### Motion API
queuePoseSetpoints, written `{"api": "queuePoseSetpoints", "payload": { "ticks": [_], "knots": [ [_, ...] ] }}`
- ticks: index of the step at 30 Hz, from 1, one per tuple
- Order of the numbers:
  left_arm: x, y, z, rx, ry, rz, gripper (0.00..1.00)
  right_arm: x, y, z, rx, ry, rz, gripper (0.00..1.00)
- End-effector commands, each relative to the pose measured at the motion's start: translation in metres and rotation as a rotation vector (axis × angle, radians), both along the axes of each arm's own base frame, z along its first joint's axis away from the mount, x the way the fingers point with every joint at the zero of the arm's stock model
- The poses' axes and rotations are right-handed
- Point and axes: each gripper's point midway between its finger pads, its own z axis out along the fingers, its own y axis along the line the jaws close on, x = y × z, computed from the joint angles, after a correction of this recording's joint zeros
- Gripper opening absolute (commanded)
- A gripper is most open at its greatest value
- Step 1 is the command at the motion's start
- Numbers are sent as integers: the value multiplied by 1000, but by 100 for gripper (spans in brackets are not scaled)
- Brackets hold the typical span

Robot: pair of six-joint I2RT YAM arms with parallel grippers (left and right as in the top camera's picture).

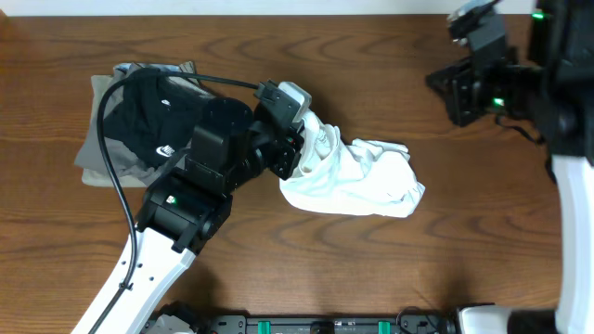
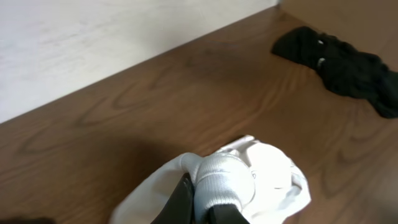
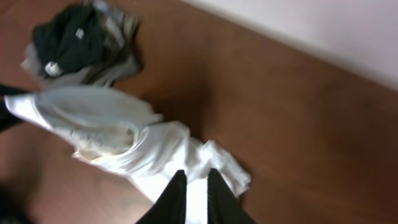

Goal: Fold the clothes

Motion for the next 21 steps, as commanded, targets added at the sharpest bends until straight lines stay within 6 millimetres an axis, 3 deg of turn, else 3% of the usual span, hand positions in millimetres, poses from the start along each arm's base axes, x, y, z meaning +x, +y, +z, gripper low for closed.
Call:
{"api": "queuePoseSetpoints", "payload": {
  "ticks": [1,9,13,17,21],
  "knots": [
    [9,11,17,12,-71,64,6,0,28,-23,87,136,86,17],
    [36,49,63,33,-209,322,6,0,91,-80,68,324,247,30],
    [44,70,86,45,-278,448,6,-5,122,-87,59,312,326,33],
    [43,71,100,40,-313,445,6,-5,149,-88,58,269,390,30],
    [42,71,111,26,-330,447,6,3,165,-94,63,250,391,23]
  ]
}}
